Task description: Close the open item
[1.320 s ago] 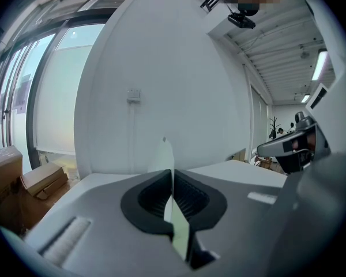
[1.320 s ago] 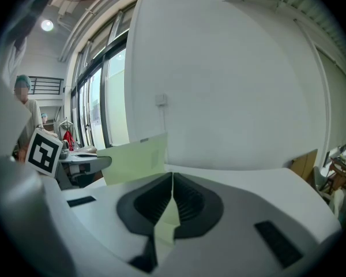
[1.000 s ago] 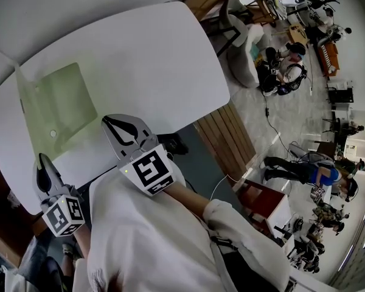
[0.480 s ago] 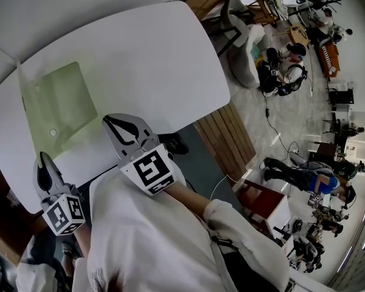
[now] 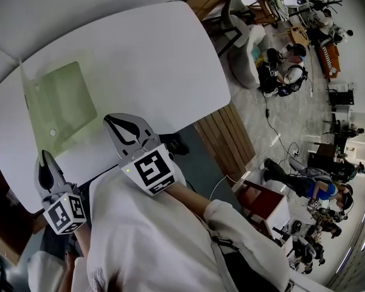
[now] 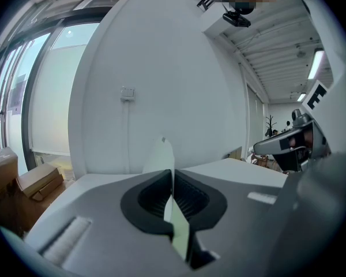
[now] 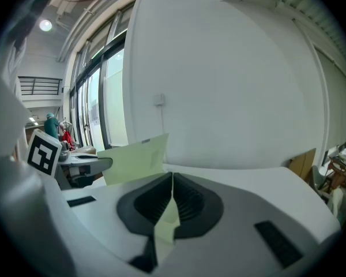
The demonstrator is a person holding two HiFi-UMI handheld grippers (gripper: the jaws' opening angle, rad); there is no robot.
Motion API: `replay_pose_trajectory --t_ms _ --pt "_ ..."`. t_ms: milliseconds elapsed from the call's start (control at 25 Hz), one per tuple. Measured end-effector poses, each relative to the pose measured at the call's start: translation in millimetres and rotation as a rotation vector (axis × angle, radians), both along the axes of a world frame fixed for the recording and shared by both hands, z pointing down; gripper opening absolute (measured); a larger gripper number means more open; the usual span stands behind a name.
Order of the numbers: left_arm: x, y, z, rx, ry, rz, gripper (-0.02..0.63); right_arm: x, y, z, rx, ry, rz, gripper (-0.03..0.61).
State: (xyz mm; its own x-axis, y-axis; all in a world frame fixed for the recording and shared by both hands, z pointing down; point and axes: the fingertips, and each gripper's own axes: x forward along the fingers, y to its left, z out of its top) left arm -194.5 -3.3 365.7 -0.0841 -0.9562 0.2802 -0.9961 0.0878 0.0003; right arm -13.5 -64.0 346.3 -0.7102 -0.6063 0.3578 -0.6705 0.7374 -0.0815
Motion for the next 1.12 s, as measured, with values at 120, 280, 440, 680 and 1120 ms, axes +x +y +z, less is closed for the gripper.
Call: replay_pose_trajectory --t_ms 120,280,440,680,1120 --pt "2 0 1 0.0 -0.001 0.003 0.011 1 0 1 -0.001 0.001 -0.001 0.011" --pt "3 -1 3 -0.003 -0.006 0.007 0.011 0 -1 3 -0.002 0.001 -0.002 0.011" --pt "7 -1 6 -0.005 -0.013 0.014 0.011 2 -1 6 -0.002 0.002 -0.002 0.011" --pt "10 -2 7 -0.006 -0.014 0.02 0.011 3 -1 6 -0.004 0.002 -0.001 0.011" --pt "16 -6 8 -0.012 -0.02 0.035 0.011 7 -3 7 -0.009 0.004 0.002 0.011"
